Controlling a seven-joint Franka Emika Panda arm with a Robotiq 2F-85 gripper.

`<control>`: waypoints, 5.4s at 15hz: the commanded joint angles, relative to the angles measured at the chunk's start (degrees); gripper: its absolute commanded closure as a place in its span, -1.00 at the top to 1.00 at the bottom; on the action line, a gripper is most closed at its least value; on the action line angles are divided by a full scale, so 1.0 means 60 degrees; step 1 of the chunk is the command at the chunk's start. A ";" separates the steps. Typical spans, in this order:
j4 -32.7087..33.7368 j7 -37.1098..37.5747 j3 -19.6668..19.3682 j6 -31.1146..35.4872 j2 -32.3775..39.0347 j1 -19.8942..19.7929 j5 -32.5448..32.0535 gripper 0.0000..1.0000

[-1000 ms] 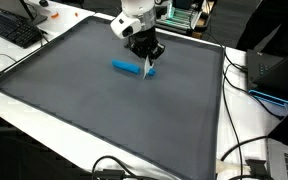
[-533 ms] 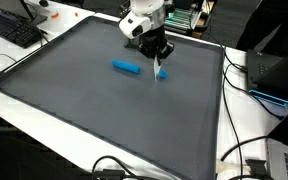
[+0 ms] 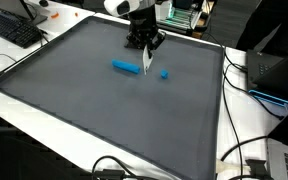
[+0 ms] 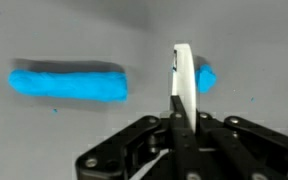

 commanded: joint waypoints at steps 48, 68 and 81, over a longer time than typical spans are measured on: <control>-0.0084 0.0543 -0.0320 0.0315 0.1064 -0.0003 -0.0577 -0.98; 0.0131 0.1122 -0.0759 -0.0380 0.0036 -0.0084 -0.0867 -0.98; 0.0129 0.0880 -0.1003 -0.0176 0.0410 -0.0285 -0.1203 -0.98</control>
